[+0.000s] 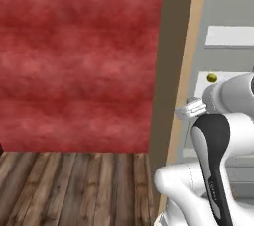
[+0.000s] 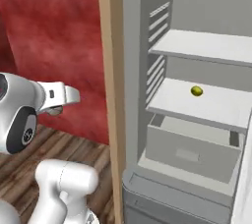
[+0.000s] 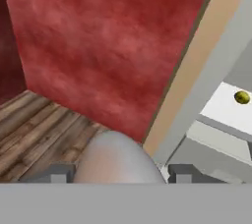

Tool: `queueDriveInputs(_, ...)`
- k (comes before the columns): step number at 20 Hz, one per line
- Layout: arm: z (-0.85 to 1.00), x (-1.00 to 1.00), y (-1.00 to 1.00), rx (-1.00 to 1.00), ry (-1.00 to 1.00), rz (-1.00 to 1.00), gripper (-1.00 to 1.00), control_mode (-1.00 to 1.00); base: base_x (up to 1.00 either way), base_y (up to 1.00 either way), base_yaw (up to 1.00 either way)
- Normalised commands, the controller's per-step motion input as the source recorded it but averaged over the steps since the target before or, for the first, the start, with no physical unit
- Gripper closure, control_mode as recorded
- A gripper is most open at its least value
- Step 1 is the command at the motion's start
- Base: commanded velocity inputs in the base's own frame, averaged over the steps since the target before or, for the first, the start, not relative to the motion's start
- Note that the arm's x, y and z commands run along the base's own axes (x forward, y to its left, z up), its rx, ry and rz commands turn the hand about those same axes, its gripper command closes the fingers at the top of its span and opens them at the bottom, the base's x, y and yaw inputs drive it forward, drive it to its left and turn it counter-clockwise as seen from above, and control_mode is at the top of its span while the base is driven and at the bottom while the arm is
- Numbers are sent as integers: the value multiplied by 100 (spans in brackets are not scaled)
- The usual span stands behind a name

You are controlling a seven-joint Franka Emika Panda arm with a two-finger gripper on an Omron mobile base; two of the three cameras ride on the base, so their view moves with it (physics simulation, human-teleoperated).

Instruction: Pick the egg and butter from the fridge and place them by the bowl for mixing.

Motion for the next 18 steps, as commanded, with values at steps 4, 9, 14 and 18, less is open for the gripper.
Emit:
queueDriveInputs(4,0,0,0,0,0,0,100,100,0,40,91)
queueDriveInputs(9,0,0,0,0,0,0,100,100,0,33,94)
queueDriveInputs(14,0,0,0,0,0,0,100,100,0,26,96)
queueDriveInputs(18,0,0,0,0,0,0,100,100,0,27,95)
